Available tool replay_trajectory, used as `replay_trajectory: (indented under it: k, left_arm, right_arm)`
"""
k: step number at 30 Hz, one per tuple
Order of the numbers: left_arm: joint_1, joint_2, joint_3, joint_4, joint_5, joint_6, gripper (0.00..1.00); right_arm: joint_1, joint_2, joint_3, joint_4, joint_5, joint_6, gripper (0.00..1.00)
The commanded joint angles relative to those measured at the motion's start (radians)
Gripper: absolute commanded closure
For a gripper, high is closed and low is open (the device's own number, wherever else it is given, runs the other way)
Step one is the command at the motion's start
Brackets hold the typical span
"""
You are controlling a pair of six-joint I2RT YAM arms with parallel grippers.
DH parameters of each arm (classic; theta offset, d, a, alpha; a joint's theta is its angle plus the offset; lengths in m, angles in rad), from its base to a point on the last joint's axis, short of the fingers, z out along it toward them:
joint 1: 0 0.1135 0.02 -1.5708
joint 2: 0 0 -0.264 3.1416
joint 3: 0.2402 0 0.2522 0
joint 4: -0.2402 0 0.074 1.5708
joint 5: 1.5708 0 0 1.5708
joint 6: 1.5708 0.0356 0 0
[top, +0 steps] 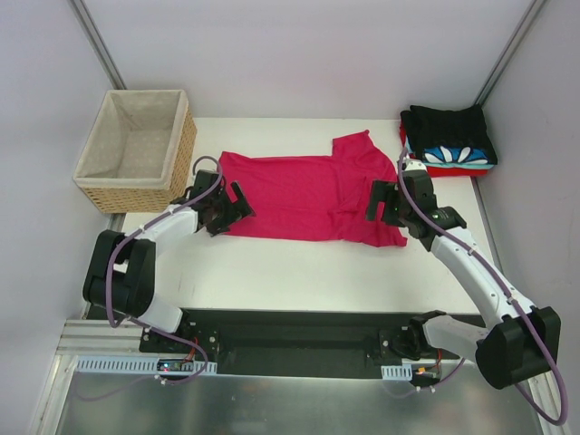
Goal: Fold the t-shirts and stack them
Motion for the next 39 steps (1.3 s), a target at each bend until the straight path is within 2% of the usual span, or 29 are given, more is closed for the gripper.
replay_trajectory:
  k: [1, 9, 15, 32, 39]
  left_arm:
    - [0.015, 0.043, 0.055, 0.04, -0.024, 0.007, 0.01]
    - [0.038, 0.132, 0.069, 0.078, -0.027, 0.011, 0.02]
    - [0.039, 0.139, -0.008, 0.115, -0.026, -0.003, 0.02]
    - [0.002, -0.178, -0.362, 0.103, 0.036, -0.057, 0.06]
    - [-0.047, -0.282, -0.483, 0.1, 0.015, -0.117, 0.07]
  right_arm:
    - [0.009, -0.016, 0.004, -0.01, 0.008, -0.018, 0.0]
    - [0.01, -0.014, 0.007, -0.012, 0.001, -0.022, 0.0]
    - [0.012, -0.016, 0.004, -0.021, -0.003, -0.022, 0.0]
    - [0.036, -0.059, 0.005, -0.078, 0.023, -0.009, 0.0]
    - [0.047, -0.086, -0.03, -0.093, 0.041, 0.007, 0.0]
